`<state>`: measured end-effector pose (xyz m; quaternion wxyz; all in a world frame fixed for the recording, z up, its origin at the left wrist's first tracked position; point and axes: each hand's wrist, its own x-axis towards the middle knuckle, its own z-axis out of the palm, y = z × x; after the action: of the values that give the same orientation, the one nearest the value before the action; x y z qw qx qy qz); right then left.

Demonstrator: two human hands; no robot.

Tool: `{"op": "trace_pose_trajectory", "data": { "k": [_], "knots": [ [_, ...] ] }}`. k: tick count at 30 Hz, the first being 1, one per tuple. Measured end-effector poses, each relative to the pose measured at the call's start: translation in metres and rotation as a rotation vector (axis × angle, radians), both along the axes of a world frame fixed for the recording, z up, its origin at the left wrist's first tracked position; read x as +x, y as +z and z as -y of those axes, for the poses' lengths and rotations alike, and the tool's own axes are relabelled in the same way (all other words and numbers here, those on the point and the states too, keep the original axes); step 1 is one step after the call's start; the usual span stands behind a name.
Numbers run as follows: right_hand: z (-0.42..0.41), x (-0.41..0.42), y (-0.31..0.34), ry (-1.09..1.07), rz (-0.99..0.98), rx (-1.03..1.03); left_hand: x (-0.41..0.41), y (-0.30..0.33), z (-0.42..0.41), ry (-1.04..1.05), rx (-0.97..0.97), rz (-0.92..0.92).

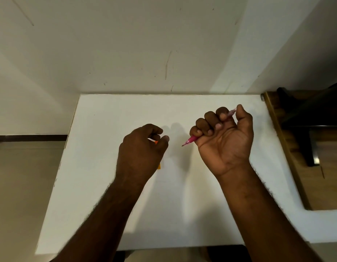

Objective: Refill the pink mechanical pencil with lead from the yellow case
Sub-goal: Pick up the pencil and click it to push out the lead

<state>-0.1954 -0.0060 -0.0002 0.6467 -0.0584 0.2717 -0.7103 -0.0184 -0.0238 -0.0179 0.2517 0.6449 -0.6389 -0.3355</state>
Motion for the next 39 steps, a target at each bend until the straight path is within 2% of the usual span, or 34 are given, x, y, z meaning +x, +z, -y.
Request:
{"op": "trace_pose_trajectory", "data": {
  "k": [5, 12, 15, 39],
  "knots": [
    [0.0, 0.0, -0.001, -0.022, 0.017, -0.007, 0.0, 0.001, 0.001, 0.008, -0.021, -0.052],
    [0.0, -0.002, -0.001, -0.051, 0.037, -0.017, 0.001, 0.007, 0.008, 0.175, 0.061, -0.425],
    [-0.001, -0.002, -0.001, -0.06, 0.045, -0.024, 0.002, 0.009, 0.01, 0.232, 0.092, -0.504],
    [-0.001, -0.001, -0.002, -0.051, 0.056, -0.052, 0.001, 0.011, 0.01, 0.26, 0.139, -0.64]
  ]
}}
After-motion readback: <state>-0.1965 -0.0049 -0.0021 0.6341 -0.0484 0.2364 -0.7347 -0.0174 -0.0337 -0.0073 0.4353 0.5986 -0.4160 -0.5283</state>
